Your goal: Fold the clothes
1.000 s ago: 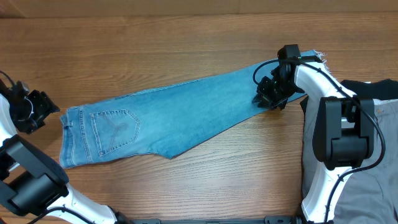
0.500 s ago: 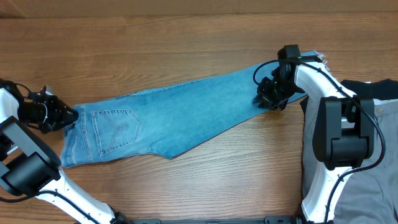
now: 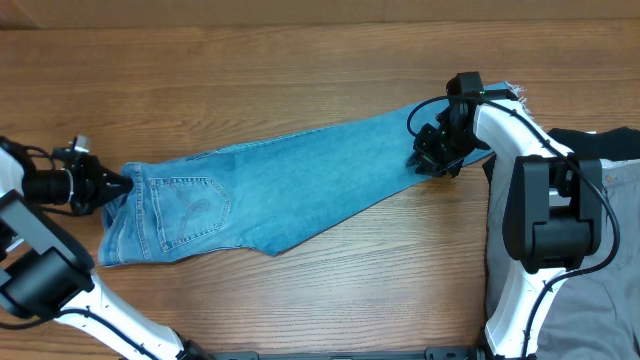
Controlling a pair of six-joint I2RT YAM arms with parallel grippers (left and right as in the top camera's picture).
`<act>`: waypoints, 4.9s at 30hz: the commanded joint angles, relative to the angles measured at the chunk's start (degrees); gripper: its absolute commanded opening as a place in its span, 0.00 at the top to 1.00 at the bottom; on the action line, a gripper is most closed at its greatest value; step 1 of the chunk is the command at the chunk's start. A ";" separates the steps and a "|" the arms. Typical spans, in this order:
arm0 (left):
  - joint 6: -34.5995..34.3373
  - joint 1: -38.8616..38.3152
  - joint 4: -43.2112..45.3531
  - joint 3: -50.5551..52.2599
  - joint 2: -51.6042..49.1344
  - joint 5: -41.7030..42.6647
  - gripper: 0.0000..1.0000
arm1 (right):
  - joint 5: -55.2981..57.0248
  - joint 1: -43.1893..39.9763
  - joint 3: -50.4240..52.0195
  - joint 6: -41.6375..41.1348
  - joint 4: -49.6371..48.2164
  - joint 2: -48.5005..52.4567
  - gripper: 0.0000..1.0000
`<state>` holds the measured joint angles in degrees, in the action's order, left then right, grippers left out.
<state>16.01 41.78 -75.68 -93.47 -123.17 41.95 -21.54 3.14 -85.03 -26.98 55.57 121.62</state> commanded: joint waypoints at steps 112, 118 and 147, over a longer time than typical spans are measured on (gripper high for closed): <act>7.67 3.43 -12.76 -16.87 -5.14 -4.37 0.96 | 2.45 -0.22 -0.42 -0.31 1.09 0.83 0.74; -0.11 2.29 -13.90 -17.88 -1.07 -13.79 0.96 | 2.45 -0.22 -0.42 -0.33 0.46 0.83 0.74; 4.83 1.38 -0.17 3.28 -1.20 -7.41 0.83 | 2.43 -0.26 -0.42 -0.31 1.84 0.83 0.73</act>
<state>17.74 42.89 -74.91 -90.65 -125.60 28.62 -20.97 3.14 -85.14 -26.98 57.06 121.62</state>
